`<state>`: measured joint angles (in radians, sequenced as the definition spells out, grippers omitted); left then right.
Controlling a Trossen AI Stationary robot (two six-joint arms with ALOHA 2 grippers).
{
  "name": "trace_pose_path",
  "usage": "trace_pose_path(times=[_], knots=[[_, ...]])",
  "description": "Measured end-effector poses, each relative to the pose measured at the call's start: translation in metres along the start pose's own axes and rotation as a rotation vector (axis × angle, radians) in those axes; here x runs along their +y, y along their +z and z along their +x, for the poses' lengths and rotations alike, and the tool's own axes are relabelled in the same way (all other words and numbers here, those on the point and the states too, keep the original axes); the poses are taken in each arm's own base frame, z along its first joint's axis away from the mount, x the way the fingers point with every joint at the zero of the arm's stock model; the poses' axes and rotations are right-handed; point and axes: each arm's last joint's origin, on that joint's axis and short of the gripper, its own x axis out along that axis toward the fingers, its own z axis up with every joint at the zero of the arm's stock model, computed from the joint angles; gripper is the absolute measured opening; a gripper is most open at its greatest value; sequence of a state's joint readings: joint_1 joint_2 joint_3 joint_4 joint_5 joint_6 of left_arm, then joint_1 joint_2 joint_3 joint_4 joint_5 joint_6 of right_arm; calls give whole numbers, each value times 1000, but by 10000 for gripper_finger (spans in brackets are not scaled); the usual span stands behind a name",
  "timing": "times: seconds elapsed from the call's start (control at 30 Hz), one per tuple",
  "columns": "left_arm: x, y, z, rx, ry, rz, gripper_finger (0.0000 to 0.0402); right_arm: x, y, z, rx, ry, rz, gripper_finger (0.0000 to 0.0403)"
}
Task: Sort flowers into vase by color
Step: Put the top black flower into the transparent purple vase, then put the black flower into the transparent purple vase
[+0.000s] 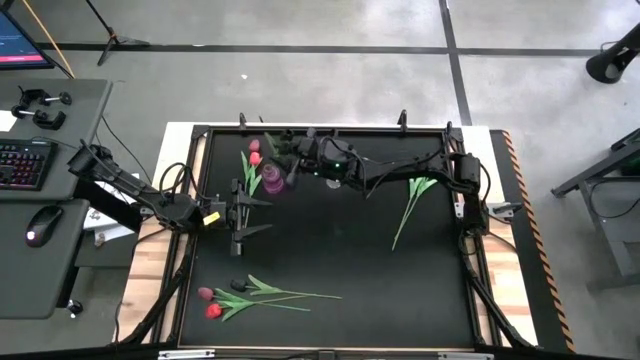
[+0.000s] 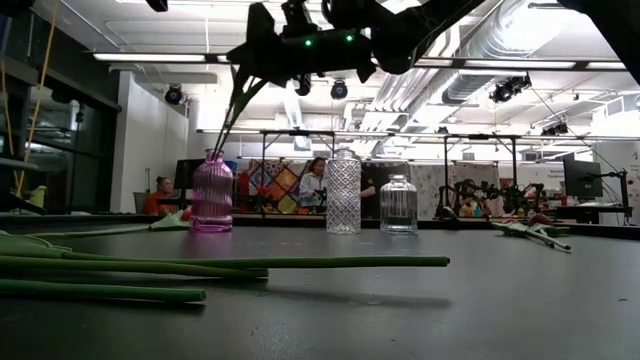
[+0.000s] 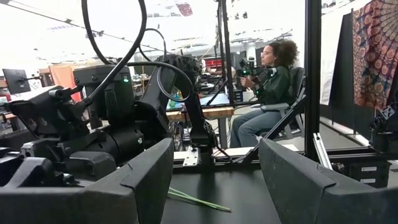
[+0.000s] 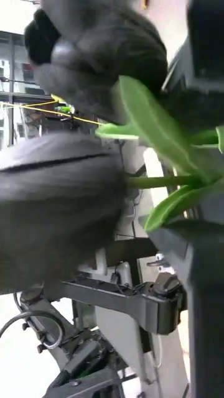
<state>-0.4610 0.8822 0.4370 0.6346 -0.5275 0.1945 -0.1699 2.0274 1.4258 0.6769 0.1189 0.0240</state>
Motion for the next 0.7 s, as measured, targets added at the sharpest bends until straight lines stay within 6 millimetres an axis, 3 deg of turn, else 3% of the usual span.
trace_pose_path(times=[0.23, 0.7], knots=[[0, 0, 0, 0, 0, 0, 225, 0, 1, -1, 28, -1, -35, 262], [-2, 0, -1, -1, -10, -2, 225, 7, 36, -32, 273, 32, -107, 270]])
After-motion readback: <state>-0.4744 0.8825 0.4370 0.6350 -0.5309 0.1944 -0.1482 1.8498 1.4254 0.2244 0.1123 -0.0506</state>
